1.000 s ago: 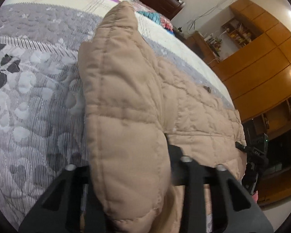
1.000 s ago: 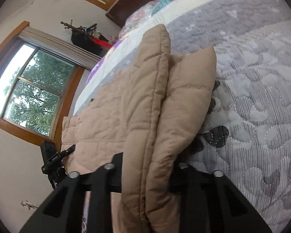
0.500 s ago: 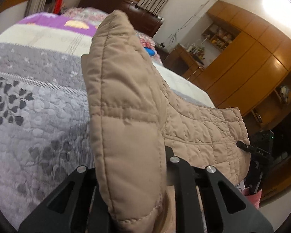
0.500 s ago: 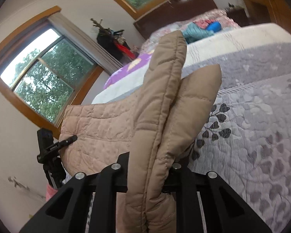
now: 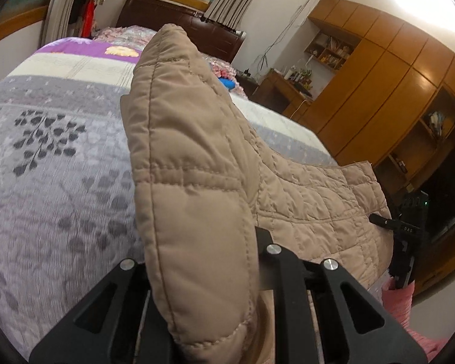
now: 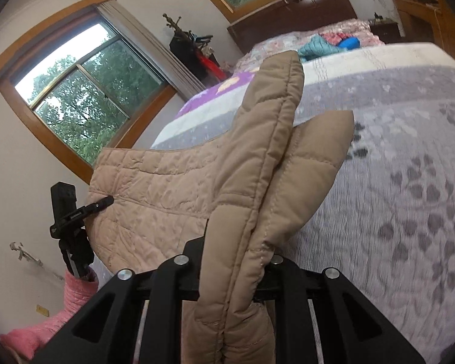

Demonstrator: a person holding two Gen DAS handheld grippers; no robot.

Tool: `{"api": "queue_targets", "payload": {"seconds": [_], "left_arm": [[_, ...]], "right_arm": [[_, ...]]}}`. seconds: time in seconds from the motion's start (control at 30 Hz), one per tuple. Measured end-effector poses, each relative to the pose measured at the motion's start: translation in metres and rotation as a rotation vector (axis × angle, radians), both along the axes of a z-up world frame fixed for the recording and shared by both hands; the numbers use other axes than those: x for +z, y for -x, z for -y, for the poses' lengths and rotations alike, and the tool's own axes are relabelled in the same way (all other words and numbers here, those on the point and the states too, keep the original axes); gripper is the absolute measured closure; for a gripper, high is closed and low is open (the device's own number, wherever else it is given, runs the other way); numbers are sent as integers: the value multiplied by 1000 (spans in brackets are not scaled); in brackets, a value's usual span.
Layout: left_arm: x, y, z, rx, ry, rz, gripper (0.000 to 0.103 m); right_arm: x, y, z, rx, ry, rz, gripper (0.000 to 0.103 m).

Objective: Fold large clothes

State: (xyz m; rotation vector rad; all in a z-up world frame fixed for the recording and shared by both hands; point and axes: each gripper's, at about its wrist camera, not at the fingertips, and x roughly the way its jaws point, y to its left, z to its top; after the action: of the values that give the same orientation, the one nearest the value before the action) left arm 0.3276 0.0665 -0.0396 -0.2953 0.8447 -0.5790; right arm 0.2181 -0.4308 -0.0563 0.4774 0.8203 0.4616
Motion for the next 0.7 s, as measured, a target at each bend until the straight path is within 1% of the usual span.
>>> {"api": "queue_targets", "payload": {"seconds": [0.13, 0.27, 0.47, 0.53, 0.6, 0.7], "left_arm": [[-29, 7, -8, 7, -4, -49, 88], [-62, 7, -15, 25, -24, -93, 87], [-94, 0, -20, 40, -40, -139, 78], [-108, -6, -21, 45, -52, -167, 72], [-118, -8, -24, 43, -36, -181, 69], [-125, -10, -28, 41, -7, -191, 68]], "right_arm": [[-24, 4, -1, -2, -18, -53, 85], [-49, 7, 1, -21, -25, -99, 84], [-82, 1, 9, -46, -53, -158, 82], [-91, -1, 10, -49, -66, -173, 81], [-99, -5, 11, -48, -87, -189, 79], [-111, -10, 14, -47, -112, -211, 77]]}}
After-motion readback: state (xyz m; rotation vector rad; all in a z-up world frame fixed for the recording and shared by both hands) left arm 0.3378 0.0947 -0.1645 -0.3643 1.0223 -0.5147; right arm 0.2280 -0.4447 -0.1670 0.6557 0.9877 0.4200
